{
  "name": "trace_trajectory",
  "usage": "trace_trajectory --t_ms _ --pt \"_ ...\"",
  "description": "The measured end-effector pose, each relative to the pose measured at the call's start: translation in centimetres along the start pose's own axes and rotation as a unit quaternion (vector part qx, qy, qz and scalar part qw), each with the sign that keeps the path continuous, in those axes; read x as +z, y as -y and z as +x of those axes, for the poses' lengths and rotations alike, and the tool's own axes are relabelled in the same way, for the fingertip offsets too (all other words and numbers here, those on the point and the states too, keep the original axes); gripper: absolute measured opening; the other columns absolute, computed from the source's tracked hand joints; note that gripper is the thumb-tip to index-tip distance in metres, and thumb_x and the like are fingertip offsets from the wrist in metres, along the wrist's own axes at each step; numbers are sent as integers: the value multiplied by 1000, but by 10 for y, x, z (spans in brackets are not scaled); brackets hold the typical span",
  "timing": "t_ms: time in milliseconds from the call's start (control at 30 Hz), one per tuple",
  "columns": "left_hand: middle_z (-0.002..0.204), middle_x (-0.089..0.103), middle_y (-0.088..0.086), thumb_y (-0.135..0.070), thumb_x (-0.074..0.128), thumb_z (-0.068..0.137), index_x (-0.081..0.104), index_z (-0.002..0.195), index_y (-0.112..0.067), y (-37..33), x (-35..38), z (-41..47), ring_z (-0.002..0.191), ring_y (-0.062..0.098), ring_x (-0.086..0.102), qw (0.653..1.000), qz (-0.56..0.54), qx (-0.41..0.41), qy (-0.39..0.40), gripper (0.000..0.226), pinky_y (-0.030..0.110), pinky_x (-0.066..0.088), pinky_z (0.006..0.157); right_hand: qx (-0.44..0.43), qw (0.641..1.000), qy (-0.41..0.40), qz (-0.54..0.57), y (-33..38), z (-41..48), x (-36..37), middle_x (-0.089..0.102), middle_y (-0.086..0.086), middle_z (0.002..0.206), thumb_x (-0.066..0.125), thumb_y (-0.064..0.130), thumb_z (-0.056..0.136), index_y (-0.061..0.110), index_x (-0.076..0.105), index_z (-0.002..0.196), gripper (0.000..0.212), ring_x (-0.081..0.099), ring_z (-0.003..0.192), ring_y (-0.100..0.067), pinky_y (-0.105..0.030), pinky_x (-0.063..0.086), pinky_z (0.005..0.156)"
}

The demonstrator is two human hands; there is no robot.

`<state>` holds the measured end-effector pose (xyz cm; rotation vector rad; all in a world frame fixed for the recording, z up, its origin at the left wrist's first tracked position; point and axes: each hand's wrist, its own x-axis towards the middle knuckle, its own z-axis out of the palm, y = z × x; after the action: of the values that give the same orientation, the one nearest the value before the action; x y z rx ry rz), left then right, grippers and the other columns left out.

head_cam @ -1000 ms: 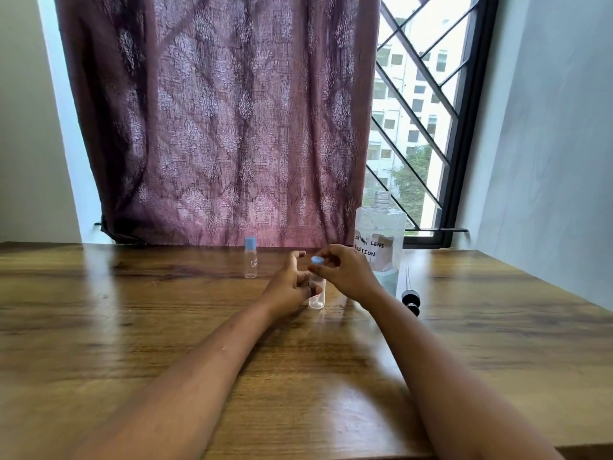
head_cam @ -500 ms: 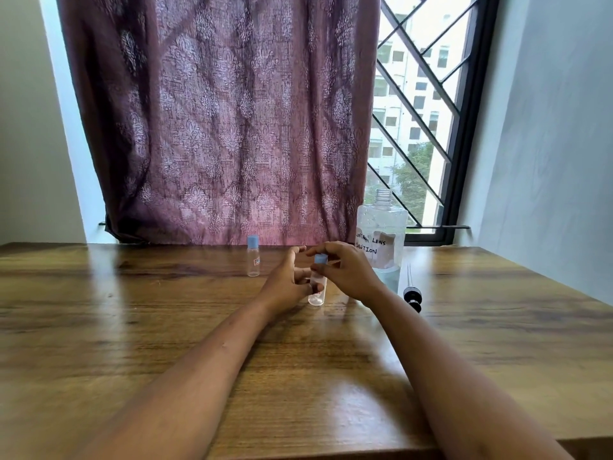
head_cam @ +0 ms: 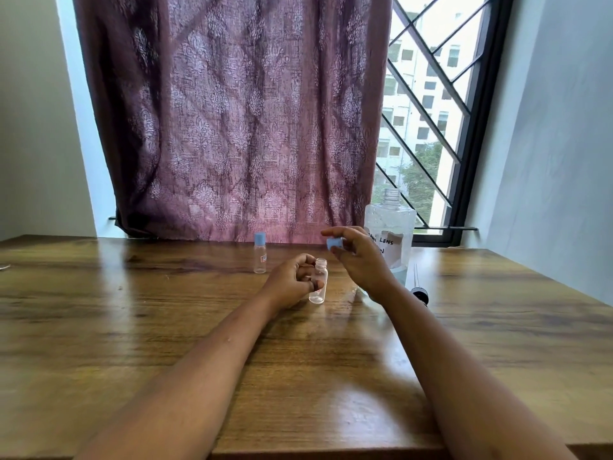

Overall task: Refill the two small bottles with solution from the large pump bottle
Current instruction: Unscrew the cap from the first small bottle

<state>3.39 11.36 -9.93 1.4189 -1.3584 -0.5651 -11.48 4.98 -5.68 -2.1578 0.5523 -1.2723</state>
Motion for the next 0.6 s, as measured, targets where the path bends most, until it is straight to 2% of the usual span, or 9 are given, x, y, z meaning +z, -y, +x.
trace_trajectory --t_ms 67,133,233,333,400,467,600 --pt "100 68 -1 2 67 81 57 103 -24 3 -4 1 92 12 64 1000 -6 -11 -12 35 39 53 94 43 998 14 -38 -5 -1 0 55 -5 114 65 4 84 15 66 113 31 60 98 -17 -25 50 89" --pt "97 67 -1 4 66 82 57 99 -26 5 -9 2 95 16 63 1000 -8 -13 -22 36 38 55 90 90 990 69 -79 -11 -3 2 61 -10 112 66 5 84 9 66 115 31 61 99 -23 -36 51 90" --pt "90 66 -9 -3 68 82 58 94 -33 5 -15 2 91 12 62 999 10 -8 -30 34 22 50 70 155 977 134 -58 -17 -8 4 64 -10 94 58 2 88 0 67 108 22 57 87 -20 -38 49 83" --pt "95 65 -4 -6 68 83 59 106 -26 7 -14 3 93 14 60 1000 10 -20 -20 32 28 46 77 156 972 153 -87 -16 -9 6 63 -15 88 55 11 92 1 67 92 15 51 79 -21 -34 41 74" --pt "102 65 -3 -7 70 82 55 114 -23 8 -14 3 99 16 61 1000 18 -19 -9 38 32 51 86 152 973 146 -93 -15 -9 8 62 -9 87 60 12 89 12 62 84 6 53 82 -19 -31 40 74" --pt "113 62 -6 -10 75 78 51 116 -26 7 -16 2 106 15 61 1000 21 -16 -4 48 35 52 94 151 976 118 -101 -16 -10 10 62 -4 87 68 14 84 19 56 80 13 54 81 -17 -28 40 70" --pt "116 62 -3 -9 81 71 51 111 -28 5 -23 2 109 17 62 1000 21 -10 -16 54 37 53 97 154 968 103 -167 -22 -15 13 61 -2 87 75 21 76 14 57 83 21 55 83 -17 -30 42 73"
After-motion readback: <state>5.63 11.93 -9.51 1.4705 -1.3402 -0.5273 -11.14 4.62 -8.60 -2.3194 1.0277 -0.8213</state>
